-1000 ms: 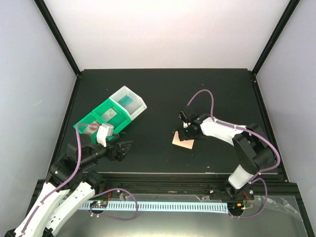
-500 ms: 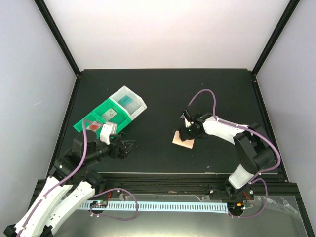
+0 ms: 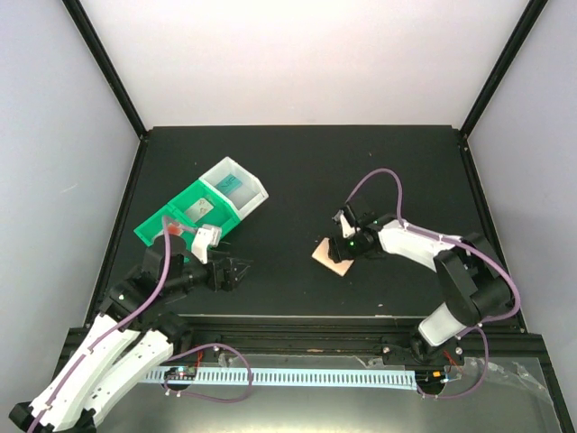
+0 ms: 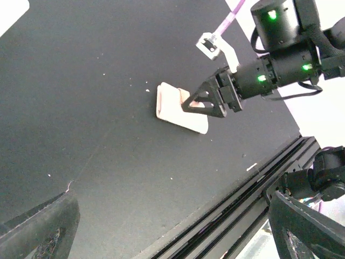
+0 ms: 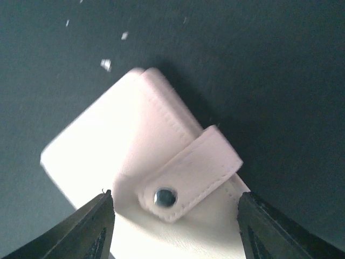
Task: Take the credit cards out of the card holder
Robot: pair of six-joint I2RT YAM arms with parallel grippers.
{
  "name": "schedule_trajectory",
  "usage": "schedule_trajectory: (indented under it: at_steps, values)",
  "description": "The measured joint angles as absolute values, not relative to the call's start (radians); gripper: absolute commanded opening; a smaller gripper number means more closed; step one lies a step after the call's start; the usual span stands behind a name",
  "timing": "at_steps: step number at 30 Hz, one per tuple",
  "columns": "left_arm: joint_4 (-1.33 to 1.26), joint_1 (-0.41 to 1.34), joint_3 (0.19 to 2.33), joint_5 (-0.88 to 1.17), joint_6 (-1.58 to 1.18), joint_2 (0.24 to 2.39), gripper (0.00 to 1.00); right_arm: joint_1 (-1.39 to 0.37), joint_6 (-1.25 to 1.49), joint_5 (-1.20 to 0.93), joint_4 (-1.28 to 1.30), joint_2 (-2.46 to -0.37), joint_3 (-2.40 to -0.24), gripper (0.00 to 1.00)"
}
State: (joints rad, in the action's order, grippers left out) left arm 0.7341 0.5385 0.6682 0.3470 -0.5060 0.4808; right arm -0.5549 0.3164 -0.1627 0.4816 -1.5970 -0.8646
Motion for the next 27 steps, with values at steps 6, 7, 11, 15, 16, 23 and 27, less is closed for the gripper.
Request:
schedule_trajectory:
  at_steps: [6,7,11,15,16,23,27]
  values:
    - [0.703,0.545,0.620,0.363,-0.535,0.492,0.95,-0.604,0.344,-0.218,0.485,-1.496,-0.760,0.60]
    - [0.699,0.546,0.613,0.364,-0.539,0.495,0.95,-0.615,0.350,-0.227,0.488,-1.482,-0.749,0.59]
    - [0.683,0.552,0.597,0.369,-0.556,0.511,0.94,-0.640,0.374,-0.258,0.500,-1.431,-0.721,0.54]
    - [0.665,0.563,0.587,0.374,-0.571,0.520,0.94,-0.643,0.408,-0.217,0.509,-1.375,-0.719,0.46]
    - [0.661,0.566,0.584,0.376,-0.575,0.519,0.94,-0.643,0.421,-0.192,0.510,-1.362,-0.719,0.45]
    - [0.652,0.580,0.579,0.388,-0.589,0.519,0.93,-0.629,0.518,-0.080,0.470,-1.356,-0.710,0.46]
    - [0.641,0.588,0.576,0.390,-0.603,0.519,0.90,-0.602,0.558,-0.068,0.418,-1.402,-0.708,0.51]
